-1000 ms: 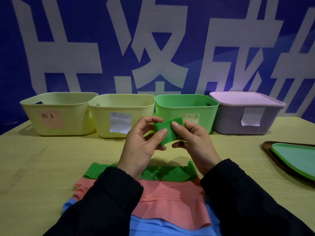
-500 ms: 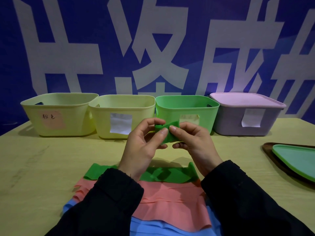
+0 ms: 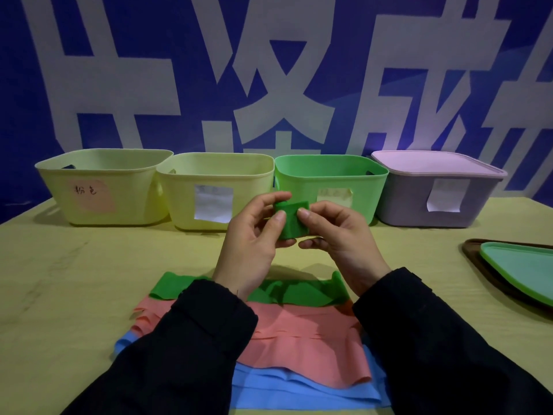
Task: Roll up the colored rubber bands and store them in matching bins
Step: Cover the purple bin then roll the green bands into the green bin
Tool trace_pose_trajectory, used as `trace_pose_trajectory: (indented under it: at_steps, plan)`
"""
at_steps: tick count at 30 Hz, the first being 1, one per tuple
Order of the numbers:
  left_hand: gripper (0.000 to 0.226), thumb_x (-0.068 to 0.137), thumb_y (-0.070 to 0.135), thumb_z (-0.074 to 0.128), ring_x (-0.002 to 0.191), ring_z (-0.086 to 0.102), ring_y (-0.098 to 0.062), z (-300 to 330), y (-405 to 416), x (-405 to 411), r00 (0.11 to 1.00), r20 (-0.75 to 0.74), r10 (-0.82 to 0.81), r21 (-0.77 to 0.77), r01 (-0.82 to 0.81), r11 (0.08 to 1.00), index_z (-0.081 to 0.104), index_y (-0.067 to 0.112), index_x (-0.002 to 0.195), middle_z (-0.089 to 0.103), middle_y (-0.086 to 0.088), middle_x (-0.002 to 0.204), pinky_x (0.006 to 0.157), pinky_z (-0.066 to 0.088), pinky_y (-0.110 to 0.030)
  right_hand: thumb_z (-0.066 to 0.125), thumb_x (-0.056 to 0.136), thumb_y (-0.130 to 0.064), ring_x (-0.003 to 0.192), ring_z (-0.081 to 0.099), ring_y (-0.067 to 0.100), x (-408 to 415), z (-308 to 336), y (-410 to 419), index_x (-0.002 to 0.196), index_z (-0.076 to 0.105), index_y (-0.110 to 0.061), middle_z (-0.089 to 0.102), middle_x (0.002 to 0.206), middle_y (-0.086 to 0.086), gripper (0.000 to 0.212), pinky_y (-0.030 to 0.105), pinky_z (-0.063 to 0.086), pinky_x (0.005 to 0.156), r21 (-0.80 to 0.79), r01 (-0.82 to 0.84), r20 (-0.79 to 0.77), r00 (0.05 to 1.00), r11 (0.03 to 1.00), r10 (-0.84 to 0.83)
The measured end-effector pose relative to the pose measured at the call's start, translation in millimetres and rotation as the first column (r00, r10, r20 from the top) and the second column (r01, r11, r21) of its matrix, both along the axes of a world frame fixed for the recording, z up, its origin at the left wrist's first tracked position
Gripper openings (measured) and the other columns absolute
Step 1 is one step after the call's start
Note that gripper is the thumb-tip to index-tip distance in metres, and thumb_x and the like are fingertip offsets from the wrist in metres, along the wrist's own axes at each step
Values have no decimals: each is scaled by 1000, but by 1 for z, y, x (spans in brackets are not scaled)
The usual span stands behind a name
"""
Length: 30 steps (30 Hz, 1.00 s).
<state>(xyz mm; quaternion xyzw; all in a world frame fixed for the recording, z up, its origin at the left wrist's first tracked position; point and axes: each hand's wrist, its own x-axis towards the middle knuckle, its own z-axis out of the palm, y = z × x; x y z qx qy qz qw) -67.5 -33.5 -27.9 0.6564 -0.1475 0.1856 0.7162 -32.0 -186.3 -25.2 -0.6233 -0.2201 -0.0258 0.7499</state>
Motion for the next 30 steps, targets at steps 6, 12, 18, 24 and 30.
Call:
trace_pose_trajectory:
  at_steps: [6, 12, 18, 24, 30]
  plan:
    - [24, 93, 10, 70, 95, 72, -21, 1, 1, 0, 998, 20, 57, 43, -58, 997, 66, 24, 112, 71, -7, 108, 68, 59, -29, 72, 83, -22, 69, 65, 14, -3, 0, 1, 85, 73, -13, 70, 78, 3, 9, 30, 56, 65, -32, 0, 29, 1000, 999, 1]
    - [24, 86, 10, 77, 96, 73, -21, 2, 2, 1, 996, -11, 90, -34, -91, 995, 66, 22, 104, 75, -3, 101, 69, 61, -31, 65, 93, -5, 63, 61, 6, -2, 1, 0, 92, 69, -10, 68, 71, -5, 7, 28, 55, 64, 0, 27, 38, 999, 1000, -26]
    - [24, 95, 10, 67, 100, 71, -22, 1, 1, 0, 997, 16, 82, -19, -81, 997, 65, 26, 114, 69, -5, 113, 71, 62, -33, 71, 88, -8, 65, 62, 11, 1, 1, -3, 92, 72, -6, 69, 72, 0, 5, 25, 52, 62, 11, 96, 59, 994, 995, -97]
    - [23, 102, 8, 55, 94, 71, -17, 0, 0, 0, 997, 44, 62, 39, -63, 997, 61, 24, 118, 70, -4, 110, 74, 61, -33, 68, 91, -12, 68, 65, 15, 0, 2, -5, 93, 71, -6, 72, 77, 7, 7, 25, 53, 62, 15, 90, 37, 995, 996, -91]
    - [21, 103, 11, 54, 90, 69, -22, 0, 0, 0, 989, 58, 138, 75, -142, 987, 64, 24, 116, 68, -9, 108, 66, 58, -28, 75, 84, -33, 75, 66, 18, -4, 3, -2, 91, 73, -11, 72, 80, 6, 23, 32, 54, 69, -51, 16, 45, 999, 999, -14]
